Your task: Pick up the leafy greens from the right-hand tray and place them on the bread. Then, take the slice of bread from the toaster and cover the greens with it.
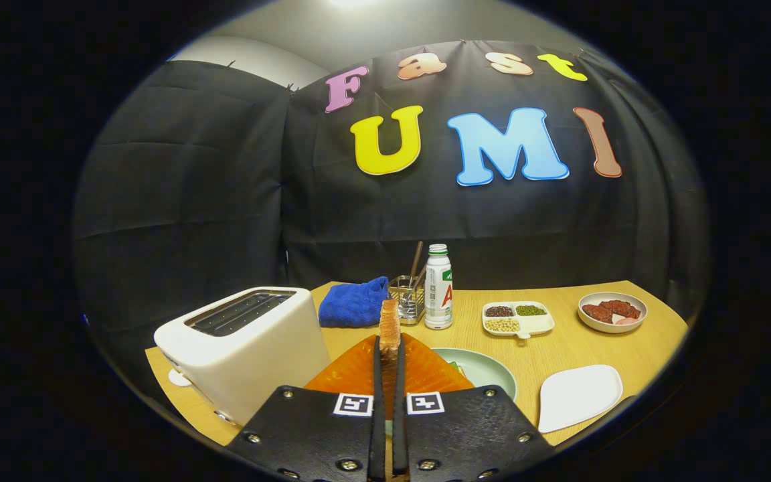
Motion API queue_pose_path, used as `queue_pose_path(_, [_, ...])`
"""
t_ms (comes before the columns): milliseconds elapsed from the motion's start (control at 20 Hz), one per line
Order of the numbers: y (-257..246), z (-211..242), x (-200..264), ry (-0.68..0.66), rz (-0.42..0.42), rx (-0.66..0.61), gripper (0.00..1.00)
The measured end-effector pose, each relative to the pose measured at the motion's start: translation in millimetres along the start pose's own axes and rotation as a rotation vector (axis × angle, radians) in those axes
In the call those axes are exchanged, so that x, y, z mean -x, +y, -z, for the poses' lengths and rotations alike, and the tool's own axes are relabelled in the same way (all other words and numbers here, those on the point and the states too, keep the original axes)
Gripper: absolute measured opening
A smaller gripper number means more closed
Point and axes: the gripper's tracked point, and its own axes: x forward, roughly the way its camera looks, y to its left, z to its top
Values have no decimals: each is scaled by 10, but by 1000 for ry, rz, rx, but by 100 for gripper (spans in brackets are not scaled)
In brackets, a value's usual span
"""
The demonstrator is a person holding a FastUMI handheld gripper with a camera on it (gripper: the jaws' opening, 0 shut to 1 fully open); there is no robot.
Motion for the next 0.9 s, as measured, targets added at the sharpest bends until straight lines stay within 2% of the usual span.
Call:
queue_pose_path(200, [68, 105, -78, 22, -37, -75, 4])
queue_pose_path(450, [-253, 261, -126, 59, 42, -81, 4])
queue_pose_path(650, [-509, 406, -145, 97, 135, -15, 8])
queue_pose_path(750, [-564, 440, -162, 104, 159, 10, 15])
queue_pose_path(800, [-618, 438, -132, 107, 180, 25, 23])
queue_pose_path(900, [-686, 399, -125, 88, 206, 39, 29])
